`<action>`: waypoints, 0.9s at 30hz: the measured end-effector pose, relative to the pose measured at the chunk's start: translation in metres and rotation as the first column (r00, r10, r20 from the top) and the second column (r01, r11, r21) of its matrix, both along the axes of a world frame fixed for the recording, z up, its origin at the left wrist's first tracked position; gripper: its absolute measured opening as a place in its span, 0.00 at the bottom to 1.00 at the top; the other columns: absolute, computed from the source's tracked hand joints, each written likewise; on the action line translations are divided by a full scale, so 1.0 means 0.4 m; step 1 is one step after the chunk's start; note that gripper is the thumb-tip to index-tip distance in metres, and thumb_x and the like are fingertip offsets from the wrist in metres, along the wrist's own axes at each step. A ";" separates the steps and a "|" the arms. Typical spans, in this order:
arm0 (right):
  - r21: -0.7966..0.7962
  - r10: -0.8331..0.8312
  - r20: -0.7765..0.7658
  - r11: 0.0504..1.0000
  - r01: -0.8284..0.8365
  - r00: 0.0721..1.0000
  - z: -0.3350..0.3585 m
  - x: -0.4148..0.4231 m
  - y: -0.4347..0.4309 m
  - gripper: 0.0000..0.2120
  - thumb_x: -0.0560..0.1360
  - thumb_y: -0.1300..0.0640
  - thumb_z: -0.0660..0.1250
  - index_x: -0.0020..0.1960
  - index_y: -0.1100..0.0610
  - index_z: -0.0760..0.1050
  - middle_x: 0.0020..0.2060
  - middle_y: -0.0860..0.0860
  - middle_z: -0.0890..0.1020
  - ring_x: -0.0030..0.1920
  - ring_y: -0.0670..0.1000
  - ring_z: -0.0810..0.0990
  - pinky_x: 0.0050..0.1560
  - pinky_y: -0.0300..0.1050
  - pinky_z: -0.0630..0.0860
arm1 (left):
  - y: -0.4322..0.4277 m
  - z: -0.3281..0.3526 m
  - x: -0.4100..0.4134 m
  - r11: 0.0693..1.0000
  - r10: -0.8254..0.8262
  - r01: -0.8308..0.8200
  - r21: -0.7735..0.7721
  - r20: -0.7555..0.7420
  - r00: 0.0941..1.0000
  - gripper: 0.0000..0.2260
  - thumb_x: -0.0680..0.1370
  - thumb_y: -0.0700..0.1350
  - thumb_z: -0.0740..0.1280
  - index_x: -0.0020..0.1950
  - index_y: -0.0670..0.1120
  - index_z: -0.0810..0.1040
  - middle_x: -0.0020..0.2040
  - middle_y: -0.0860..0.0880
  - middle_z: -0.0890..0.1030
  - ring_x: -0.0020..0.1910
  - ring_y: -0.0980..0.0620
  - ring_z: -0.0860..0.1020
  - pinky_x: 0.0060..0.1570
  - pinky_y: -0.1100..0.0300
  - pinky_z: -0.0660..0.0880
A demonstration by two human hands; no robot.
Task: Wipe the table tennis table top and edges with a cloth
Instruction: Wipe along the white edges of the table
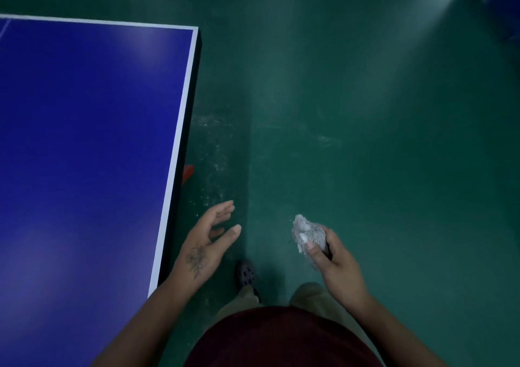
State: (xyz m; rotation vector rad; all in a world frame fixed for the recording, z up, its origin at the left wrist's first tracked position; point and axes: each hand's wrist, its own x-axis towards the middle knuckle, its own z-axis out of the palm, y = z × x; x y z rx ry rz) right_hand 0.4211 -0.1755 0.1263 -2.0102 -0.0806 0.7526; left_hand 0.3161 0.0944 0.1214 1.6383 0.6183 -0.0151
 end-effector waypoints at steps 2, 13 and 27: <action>0.011 -0.028 0.015 1.000 0.028 0.999 0.011 0.060 0.026 0.17 0.82 0.42 0.67 0.70 0.40 0.76 0.58 0.35 0.84 0.58 0.37 0.82 0.59 0.41 0.77 | 0.046 0.005 0.061 1.000 -0.010 0.010 0.006 0.013 1.000 0.22 0.81 0.57 0.74 0.74 0.63 0.76 0.71 0.64 0.79 0.73 0.63 0.75 0.72 0.50 0.75; 0.019 -0.088 0.015 0.996 0.088 0.996 -0.007 0.490 0.126 0.21 0.78 0.39 0.66 0.68 0.43 0.78 0.56 0.39 0.86 0.56 0.39 0.83 0.61 0.48 0.79 | 0.231 0.003 0.432 0.992 0.119 -0.120 0.043 0.042 0.992 0.22 0.77 0.54 0.73 0.71 0.61 0.78 0.68 0.60 0.82 0.70 0.59 0.79 0.60 0.68 0.78; 0.066 0.130 0.008 0.989 -0.130 0.991 -0.002 1.141 0.349 0.14 0.84 0.50 0.67 0.69 0.42 0.75 0.61 0.38 0.83 0.57 0.33 0.81 0.52 0.28 0.75 | 0.392 0.095 0.959 0.955 0.289 -0.294 0.041 0.087 0.953 0.24 0.78 0.49 0.71 0.75 0.51 0.77 0.66 0.58 0.83 0.68 0.59 0.80 0.60 0.68 0.78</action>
